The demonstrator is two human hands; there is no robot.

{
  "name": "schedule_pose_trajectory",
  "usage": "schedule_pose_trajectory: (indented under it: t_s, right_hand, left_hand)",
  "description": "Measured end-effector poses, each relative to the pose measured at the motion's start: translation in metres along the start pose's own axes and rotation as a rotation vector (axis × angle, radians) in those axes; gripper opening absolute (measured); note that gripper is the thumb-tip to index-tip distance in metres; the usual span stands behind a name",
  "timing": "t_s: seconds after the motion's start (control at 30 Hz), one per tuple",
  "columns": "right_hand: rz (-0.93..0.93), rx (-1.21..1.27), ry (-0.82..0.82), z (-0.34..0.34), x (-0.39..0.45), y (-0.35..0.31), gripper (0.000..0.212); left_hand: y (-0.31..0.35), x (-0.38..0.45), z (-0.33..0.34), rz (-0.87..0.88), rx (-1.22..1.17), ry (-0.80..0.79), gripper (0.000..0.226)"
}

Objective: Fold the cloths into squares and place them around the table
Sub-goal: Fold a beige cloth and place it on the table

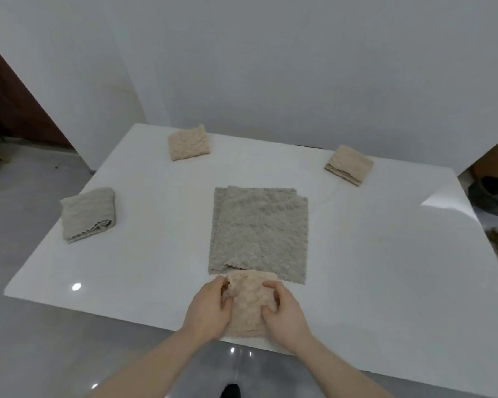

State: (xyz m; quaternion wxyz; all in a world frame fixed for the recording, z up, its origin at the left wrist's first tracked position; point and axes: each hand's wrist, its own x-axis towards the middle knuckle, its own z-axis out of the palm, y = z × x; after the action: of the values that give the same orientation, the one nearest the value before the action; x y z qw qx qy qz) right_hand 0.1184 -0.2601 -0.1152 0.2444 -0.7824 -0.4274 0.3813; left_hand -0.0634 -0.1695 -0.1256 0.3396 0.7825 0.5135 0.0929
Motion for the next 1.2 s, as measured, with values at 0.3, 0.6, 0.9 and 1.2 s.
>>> schedule_pose_trajectory:
  t_s: [0.3, 0.6, 0.9, 1.2]
  right_hand:
    - [0.018, 0.204, 0.026, -0.089, -0.091, -0.035, 0.056]
    - [0.020, 0.280, 0.072, -0.177, -0.081, 0.012, 0.057]
    - [-0.040, 0.210, -0.095, -0.288, -0.072, 0.090, 0.050]
    - [-0.023, 0.126, -0.131, -0.342, -0.056, 0.122, 0.032]
  left_hand:
    - [0.092, -0.074, -0.045, -0.308, -0.468, -0.013, 0.019]
    - [0.185, -0.066, -0.006, -0.308, -0.491, 0.046, 0.023]
    - [0.294, -0.084, 0.075, -0.364, -0.616, 0.207, 0.024]
    - [0.333, -0.085, 0.113, -0.378, -0.643, 0.109, 0.027]
